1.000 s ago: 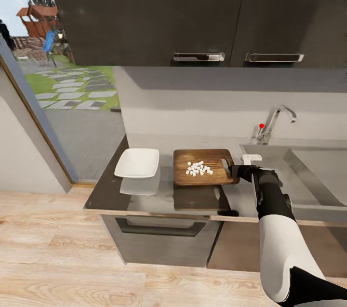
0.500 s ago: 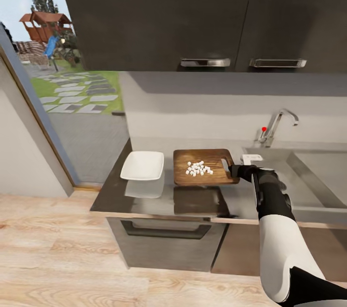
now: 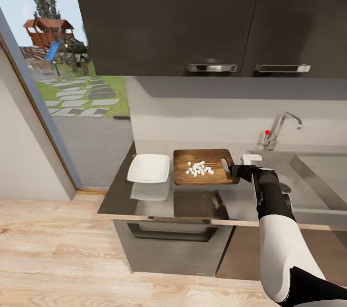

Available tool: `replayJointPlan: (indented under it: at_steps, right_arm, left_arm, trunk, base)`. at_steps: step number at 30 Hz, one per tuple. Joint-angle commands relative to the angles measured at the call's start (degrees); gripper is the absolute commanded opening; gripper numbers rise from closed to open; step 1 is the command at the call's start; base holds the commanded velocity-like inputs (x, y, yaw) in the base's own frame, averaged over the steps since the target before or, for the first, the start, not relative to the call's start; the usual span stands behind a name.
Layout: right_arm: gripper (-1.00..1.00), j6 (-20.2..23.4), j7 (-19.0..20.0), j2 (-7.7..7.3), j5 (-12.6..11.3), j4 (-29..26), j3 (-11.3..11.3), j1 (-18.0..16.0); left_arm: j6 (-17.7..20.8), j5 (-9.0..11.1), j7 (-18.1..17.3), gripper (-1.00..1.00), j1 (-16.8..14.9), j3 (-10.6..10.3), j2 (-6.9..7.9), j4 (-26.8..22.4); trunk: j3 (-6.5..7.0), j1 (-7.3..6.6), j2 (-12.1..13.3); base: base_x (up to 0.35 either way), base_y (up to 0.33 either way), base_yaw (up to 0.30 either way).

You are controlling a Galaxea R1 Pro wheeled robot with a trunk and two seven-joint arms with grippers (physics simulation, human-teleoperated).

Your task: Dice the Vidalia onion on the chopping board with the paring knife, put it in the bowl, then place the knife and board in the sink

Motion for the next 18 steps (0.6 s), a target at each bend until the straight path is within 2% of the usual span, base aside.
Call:
replayJointPlan:
  at_steps: [1,10,18]
  right_arm:
    - [-1.00,0.14,0.57,0.09,0.54,-0.08,-0.26,-0.07]
    - [-1.00,0.14,0.54,0.09,0.53,-0.10,-0.25,-0.07]
    - [-1.00,0.14,0.56,0.08,0.53,-0.09,-0.28,-0.07]
  left_arm:
    - [-0.10,0.35,0.44,1.00,0.00,-0.49,0.08,-0.10]
    - [-0.10,0.35,0.44,1.00,0.00,-0.49,0.08,-0.10]
    - [-0.10,0.35,0.44,1.00,0.00,-0.49,0.08,-0.10]
  trunk:
    - [-0.02,0.04,-0.12]
    - [0.82,0.04,-0.12]
    - [1.56,0.04,-0.12]
  base:
    - [0.000,0.188,0.000]
    - [0.000,0.267,0.000]
    - [0.003,0.158,0.000]
